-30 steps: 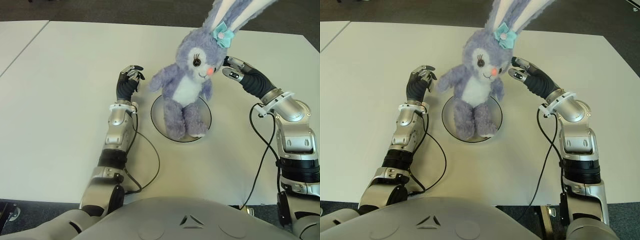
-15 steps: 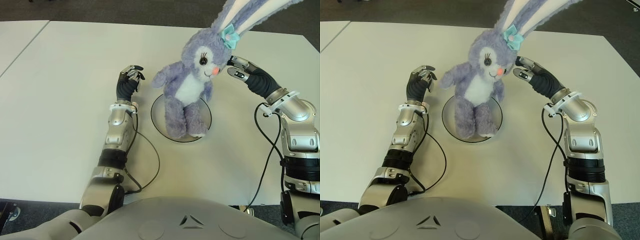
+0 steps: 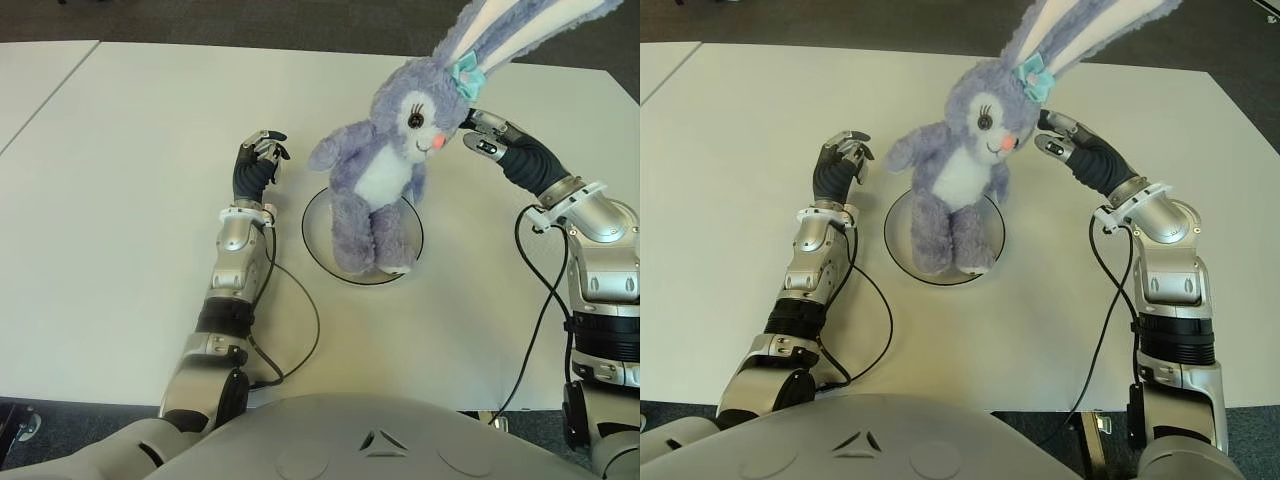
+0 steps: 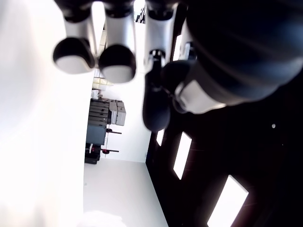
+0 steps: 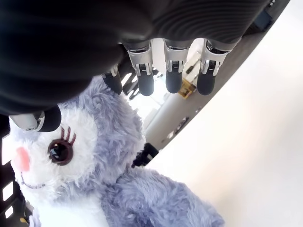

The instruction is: Put the doll into the plate.

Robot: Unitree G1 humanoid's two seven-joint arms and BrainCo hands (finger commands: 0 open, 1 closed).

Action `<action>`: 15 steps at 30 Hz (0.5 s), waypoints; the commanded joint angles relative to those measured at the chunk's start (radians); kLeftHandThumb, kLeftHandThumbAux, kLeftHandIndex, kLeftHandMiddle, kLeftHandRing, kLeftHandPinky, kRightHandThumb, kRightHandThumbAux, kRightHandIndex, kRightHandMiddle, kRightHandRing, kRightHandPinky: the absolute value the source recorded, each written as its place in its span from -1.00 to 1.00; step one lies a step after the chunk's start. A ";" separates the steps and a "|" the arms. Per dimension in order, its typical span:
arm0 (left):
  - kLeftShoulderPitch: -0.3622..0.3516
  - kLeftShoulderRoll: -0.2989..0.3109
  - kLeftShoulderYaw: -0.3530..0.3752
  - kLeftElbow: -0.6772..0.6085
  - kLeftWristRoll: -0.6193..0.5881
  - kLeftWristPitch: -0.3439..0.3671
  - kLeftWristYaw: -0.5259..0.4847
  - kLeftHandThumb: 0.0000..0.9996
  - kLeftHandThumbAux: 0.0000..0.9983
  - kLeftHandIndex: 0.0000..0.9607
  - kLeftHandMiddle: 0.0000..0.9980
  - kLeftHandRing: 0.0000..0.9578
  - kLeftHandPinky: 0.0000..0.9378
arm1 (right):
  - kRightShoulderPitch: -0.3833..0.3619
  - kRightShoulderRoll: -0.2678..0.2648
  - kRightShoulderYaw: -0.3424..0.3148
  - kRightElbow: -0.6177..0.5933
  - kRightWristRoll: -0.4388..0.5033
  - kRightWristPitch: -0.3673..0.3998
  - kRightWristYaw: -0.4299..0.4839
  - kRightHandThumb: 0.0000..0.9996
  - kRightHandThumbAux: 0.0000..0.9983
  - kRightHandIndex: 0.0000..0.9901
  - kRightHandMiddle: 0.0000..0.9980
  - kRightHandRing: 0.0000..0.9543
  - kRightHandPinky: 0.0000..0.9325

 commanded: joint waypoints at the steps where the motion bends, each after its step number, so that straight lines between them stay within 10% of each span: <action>1: 0.100 -0.030 0.001 0.069 0.001 0.004 0.004 0.42 0.41 -0.08 0.78 0.86 0.87 | 0.024 0.008 -0.016 -0.019 0.000 0.056 -0.032 0.11 -0.55 -1.00 -1.00 -1.00 -0.94; 15: 0.088 -0.027 0.009 0.081 -0.013 0.004 -0.008 0.42 0.41 -0.08 0.78 0.86 0.85 | 0.009 0.194 -0.101 -0.096 0.056 0.339 -0.282 0.26 -0.01 -1.00 -0.91 -0.81 -0.51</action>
